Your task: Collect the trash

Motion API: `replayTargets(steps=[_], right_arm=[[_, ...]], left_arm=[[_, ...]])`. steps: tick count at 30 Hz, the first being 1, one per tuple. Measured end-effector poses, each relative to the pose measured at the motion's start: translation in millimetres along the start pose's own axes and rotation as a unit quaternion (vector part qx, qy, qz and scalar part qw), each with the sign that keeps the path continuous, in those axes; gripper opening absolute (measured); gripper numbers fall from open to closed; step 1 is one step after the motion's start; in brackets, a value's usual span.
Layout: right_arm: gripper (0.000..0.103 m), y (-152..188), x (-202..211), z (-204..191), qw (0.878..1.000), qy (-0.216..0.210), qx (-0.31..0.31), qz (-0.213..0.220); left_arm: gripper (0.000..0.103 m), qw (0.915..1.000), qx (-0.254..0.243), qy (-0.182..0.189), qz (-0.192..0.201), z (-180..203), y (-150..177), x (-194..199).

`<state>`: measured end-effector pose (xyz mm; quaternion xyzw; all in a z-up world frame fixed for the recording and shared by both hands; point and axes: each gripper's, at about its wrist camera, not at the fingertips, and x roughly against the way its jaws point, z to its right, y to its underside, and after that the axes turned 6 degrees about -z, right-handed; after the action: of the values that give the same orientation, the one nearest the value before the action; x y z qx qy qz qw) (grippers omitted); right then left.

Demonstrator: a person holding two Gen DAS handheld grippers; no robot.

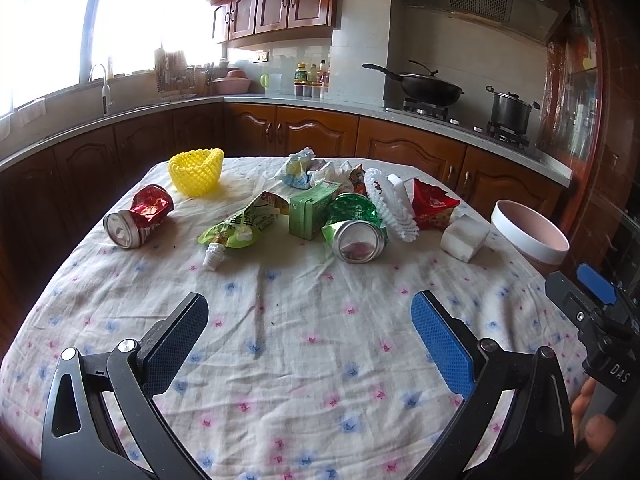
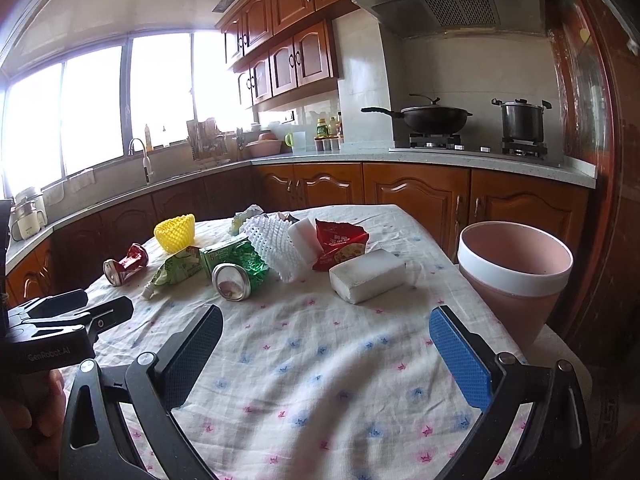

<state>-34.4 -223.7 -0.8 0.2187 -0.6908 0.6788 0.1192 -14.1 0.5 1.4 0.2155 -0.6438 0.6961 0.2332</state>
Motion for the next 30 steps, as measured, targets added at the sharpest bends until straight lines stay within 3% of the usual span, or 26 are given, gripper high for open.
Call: replayTargets(steps=[30], right_arm=[[0.103, -3.8, -1.7, 2.7, 1.000, -0.004, -0.010, -0.004]], left_arm=[[0.103, 0.9998, 0.004, 0.013, -0.013, 2.6, -3.4, -9.1]])
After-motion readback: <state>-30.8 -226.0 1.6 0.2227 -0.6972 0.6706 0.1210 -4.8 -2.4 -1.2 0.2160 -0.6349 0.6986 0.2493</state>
